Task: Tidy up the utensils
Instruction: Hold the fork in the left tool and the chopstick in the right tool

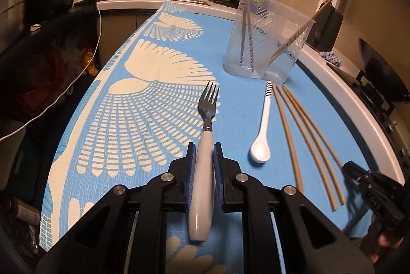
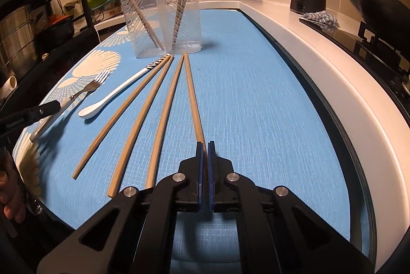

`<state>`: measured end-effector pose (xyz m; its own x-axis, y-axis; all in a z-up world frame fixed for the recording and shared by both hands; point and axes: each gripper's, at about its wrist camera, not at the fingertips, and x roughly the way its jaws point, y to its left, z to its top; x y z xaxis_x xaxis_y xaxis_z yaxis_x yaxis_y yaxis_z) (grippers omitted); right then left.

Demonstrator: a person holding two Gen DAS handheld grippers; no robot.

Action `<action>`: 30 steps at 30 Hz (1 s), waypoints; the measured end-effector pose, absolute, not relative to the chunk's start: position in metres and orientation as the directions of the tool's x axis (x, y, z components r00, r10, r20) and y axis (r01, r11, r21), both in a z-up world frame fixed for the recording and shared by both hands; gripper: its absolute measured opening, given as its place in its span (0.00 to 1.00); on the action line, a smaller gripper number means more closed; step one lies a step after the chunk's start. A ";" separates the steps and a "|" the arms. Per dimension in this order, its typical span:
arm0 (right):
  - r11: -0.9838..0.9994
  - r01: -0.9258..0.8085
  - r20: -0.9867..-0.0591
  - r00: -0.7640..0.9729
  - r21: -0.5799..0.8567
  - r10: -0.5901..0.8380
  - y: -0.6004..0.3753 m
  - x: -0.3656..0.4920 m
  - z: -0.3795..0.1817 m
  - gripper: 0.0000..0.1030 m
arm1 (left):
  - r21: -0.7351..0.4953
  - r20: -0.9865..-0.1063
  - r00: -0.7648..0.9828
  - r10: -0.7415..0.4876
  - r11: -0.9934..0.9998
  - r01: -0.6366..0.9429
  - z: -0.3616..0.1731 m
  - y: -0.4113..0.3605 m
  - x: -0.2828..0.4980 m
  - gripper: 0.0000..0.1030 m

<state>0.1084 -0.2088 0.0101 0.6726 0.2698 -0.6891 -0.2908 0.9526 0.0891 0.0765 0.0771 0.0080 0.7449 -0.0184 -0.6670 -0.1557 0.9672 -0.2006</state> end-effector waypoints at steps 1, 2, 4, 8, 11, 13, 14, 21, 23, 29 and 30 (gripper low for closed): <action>0.953 -0.287 -0.691 0.670 0.096 0.271 -0.210 0.109 0.010 0.06 | -0.202 -0.669 0.743 -0.017 0.966 -0.160 0.006 0.079 0.077 0.14; 0.952 -0.289 -0.694 0.664 0.105 0.278 -0.211 0.109 0.011 0.07 | -0.208 -0.669 0.743 -0.019 0.964 -0.163 0.005 0.081 0.077 0.14; 0.946 -0.308 -0.700 0.654 0.098 0.285 -0.209 0.110 0.009 0.08 | -0.213 -0.674 0.739 -0.020 0.963 -0.168 0.002 0.084 0.077 0.14; 0.946 -0.307 -0.702 0.652 0.104 0.288 -0.211 0.111 0.007 0.09 | -0.232 -0.666 0.745 -0.021 0.956 -0.180 -0.001 0.090 0.073 0.15; 0.945 -0.312 -0.700 0.653 0.099 0.289 -0.209 0.112 0.007 0.09 | -0.234 -0.665 0.746 -0.018 0.954 -0.185 -0.002 0.091 0.070 0.18; 0.942 -0.320 -0.698 0.653 0.097 0.294 -0.208 0.112 0.007 0.09 | -0.219 -0.670 0.742 -0.012 0.958 -0.183 -0.004 0.088 0.070 0.21; 0.941 -0.325 -0.696 0.653 0.097 0.297 -0.208 0.111 0.007 0.09 | -0.212 -0.676 0.737 -0.009 0.960 -0.183 -0.005 0.086 0.071 0.22; 0.938 -0.337 -0.689 0.660 0.086 0.300 -0.207 0.110 0.006 0.06 | -0.096 -0.676 0.734 0.062 0.981 -0.171 -0.006 0.071 0.072 0.22; 0.937 -0.339 -0.687 0.660 0.089 0.304 -0.207 0.110 0.006 0.06 | -0.068 -0.673 0.736 0.077 0.984 -0.165 -0.007 0.068 0.072 0.22; 0.951 -0.294 -0.675 0.683 0.095 0.279 -0.215 0.109 0.007 0.05 | -0.057 -0.653 0.753 0.083 0.986 -0.159 -0.007 0.070 0.068 0.16; 0.956 -0.279 -0.671 0.692 0.093 0.267 -0.217 0.108 0.007 0.05 | -0.058 -0.649 0.756 0.084 0.986 -0.159 -0.007 0.070 0.067 0.16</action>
<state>0.1080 -0.2174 0.0071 0.6920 0.2670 -0.6707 -0.2787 0.9559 0.0929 0.0672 0.0703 -0.0075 0.7563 0.0837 -0.6489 -0.1586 0.9857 -0.0577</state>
